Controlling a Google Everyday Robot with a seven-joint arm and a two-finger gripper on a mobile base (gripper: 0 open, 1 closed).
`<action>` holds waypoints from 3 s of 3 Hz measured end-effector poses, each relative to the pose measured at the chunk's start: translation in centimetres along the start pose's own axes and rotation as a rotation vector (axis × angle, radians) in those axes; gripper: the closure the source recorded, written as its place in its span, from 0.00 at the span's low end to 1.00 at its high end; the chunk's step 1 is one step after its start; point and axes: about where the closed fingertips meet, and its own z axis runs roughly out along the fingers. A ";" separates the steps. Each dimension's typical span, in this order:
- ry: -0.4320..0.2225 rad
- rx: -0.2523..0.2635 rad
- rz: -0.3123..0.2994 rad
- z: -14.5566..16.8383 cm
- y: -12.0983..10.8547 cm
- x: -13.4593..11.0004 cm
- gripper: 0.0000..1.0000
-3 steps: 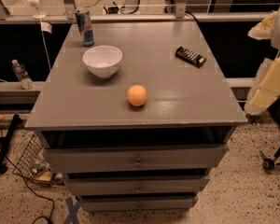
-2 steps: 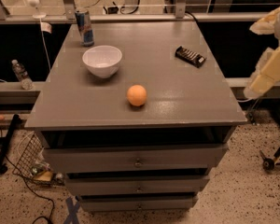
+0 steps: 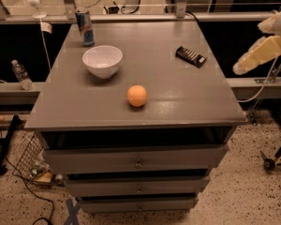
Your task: Move rxbar chocolate near orange
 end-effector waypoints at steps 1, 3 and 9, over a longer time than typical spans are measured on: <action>-0.035 0.052 0.030 0.4 -1.5 -0.7 0.00; -0.040 0.055 0.034 2.3 -2.5 -1.2 0.00; -0.018 -0.087 0.128 20.0 -7.9 -1.6 0.00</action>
Offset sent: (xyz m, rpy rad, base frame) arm 0.0160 -0.0018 0.0048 0.0260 -0.0440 -0.0481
